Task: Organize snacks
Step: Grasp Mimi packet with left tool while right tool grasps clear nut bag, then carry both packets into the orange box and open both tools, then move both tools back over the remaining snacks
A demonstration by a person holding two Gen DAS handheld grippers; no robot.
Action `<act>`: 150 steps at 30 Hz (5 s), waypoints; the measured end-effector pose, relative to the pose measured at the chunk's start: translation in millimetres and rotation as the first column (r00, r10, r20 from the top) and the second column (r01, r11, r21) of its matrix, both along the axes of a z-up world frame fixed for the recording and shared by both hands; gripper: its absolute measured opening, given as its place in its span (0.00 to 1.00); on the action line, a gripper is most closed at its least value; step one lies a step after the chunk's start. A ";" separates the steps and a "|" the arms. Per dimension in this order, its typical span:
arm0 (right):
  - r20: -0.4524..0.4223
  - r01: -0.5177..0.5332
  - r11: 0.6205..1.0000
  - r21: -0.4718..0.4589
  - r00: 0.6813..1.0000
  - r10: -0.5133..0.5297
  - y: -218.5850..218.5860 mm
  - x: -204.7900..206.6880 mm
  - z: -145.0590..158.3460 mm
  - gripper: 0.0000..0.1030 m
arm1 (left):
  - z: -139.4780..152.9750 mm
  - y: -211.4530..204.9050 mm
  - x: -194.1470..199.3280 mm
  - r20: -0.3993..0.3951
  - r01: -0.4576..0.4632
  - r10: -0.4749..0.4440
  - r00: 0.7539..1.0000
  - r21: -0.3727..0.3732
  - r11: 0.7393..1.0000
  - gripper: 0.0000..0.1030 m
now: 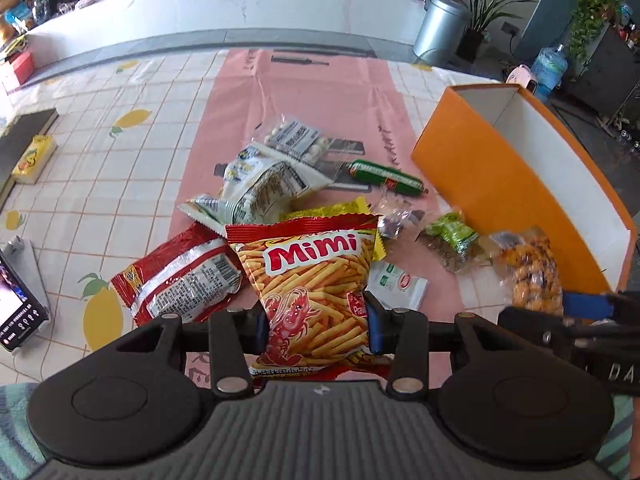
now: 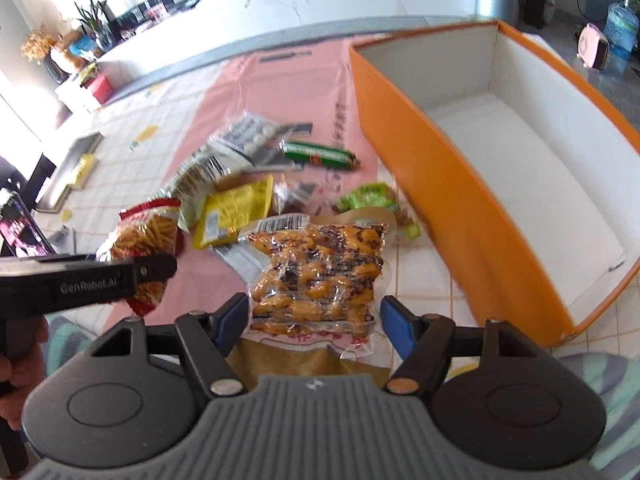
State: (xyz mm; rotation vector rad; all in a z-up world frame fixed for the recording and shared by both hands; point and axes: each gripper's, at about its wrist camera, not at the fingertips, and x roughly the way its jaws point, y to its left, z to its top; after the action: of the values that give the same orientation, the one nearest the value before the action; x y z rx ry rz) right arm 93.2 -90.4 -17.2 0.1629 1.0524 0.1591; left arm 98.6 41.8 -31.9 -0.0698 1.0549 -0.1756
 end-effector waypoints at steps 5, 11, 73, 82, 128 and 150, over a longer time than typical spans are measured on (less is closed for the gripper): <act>0.086 -0.017 1.000 -0.008 0.996 0.017 -17.5 -1.3 29.9 0.67 | 27.2 -12.6 -9.4 0.054 0.019 -0.019 0.998 -0.005 1.000 0.48; 0.157 0.001 1.000 -0.030 0.988 0.004 -53.8 -3.7 58.0 0.67 | 54.9 -44.9 -11.4 0.101 0.085 -0.083 0.991 -0.016 0.996 0.48; -0.305 -0.458 0.888 -0.037 0.852 0.426 -150.2 166.8 -98.0 0.69 | -87.7 -261.3 195.7 -0.340 0.811 -0.737 0.584 0.289 0.509 0.53; -0.308 -0.424 0.905 -0.019 0.864 0.398 -161.7 158.5 -97.0 0.73 | -77.8 -251.8 185.8 -0.303 0.803 -0.745 0.594 0.275 0.528 0.72; 0.263 0.066 0.992 -0.106 0.964 -0.036 0.2 -0.7 -42.6 0.65 | -0.9 23.1 7.9 0.127 0.125 -0.159 0.979 0.243 0.962 0.78; 0.037 0.055 0.996 0.066 0.998 -0.057 63.8 81.4 -97.5 0.65 | -66.2 73.9 53.8 -0.109 0.518 -0.513 0.851 0.329 0.790 0.83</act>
State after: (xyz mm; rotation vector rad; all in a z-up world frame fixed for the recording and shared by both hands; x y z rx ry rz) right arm 174.6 -26.5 -114.7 0.2469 1.0033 0.1455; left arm 152.4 115.7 -98.1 0.5511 1.0861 -0.4835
